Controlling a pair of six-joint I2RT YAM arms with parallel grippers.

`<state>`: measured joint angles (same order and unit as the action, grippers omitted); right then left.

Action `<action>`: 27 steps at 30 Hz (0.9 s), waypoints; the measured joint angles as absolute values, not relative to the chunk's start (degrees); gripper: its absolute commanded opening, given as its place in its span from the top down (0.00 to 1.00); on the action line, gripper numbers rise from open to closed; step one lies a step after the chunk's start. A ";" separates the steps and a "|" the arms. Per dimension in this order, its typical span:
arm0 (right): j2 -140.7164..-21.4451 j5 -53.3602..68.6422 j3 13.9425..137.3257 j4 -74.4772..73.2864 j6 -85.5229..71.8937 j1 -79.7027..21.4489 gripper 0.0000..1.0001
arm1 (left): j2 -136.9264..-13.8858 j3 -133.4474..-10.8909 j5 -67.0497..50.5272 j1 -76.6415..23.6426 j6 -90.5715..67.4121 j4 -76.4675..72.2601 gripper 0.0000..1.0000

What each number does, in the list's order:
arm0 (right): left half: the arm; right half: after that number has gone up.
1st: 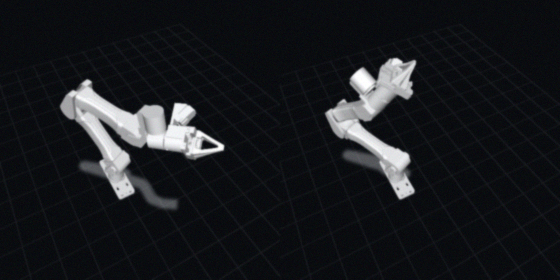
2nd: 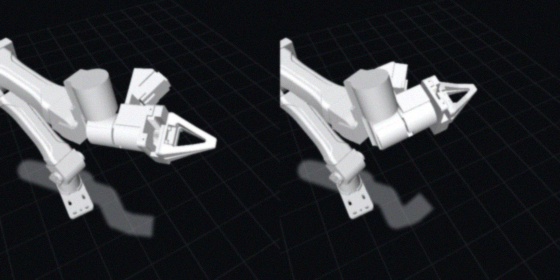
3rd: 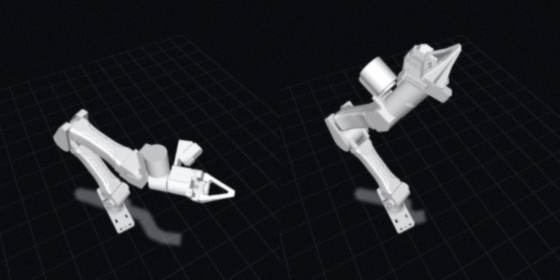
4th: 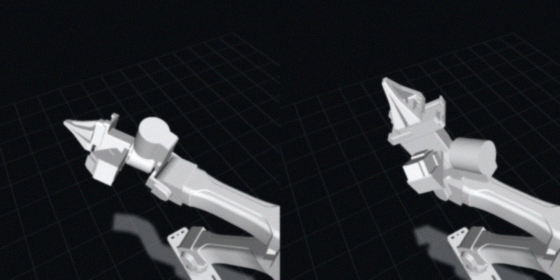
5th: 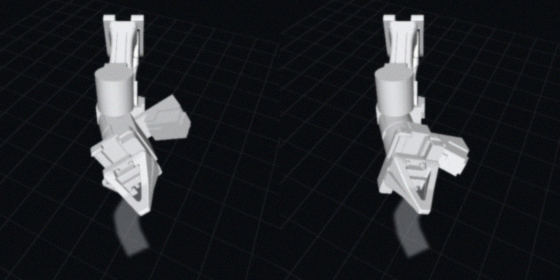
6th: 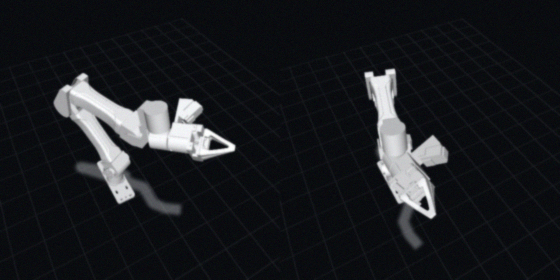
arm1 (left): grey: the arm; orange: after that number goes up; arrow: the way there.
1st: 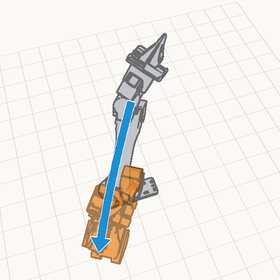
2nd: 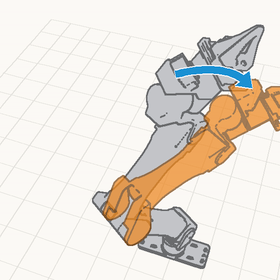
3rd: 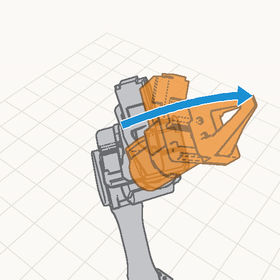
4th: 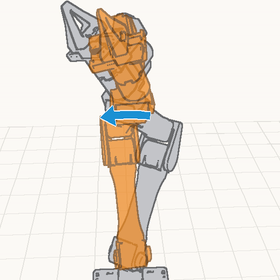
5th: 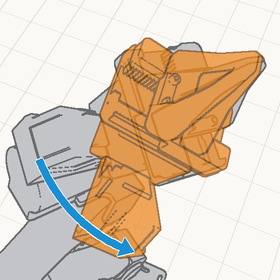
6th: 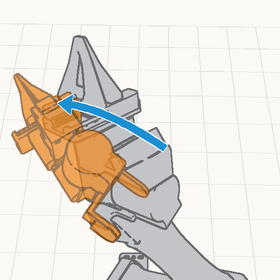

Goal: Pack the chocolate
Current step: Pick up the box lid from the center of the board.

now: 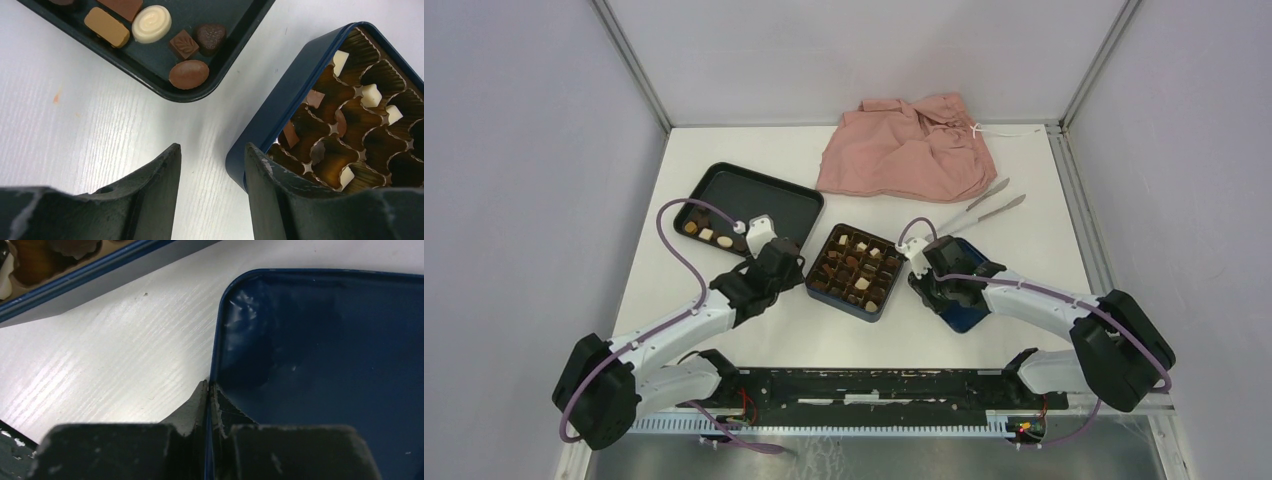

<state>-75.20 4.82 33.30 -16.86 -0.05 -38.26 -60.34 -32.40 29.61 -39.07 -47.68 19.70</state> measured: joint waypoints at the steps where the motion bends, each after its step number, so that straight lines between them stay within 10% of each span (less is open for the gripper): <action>1: -75.18 4.51 33.41 -17.23 0.34 -38.26 0.97 | -60.62 -32.36 29.23 -39.07 -47.68 19.49 0.45; 27: -54.70 26.76 34.06 -23.22 5.41 -25.98 1.00 | -60.55 -29.89 23.05 -38.89 -45.91 16.01 0.36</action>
<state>-54.70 26.76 34.06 -23.22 5.41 -25.98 -60.55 -29.89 23.05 -38.89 -45.91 16.01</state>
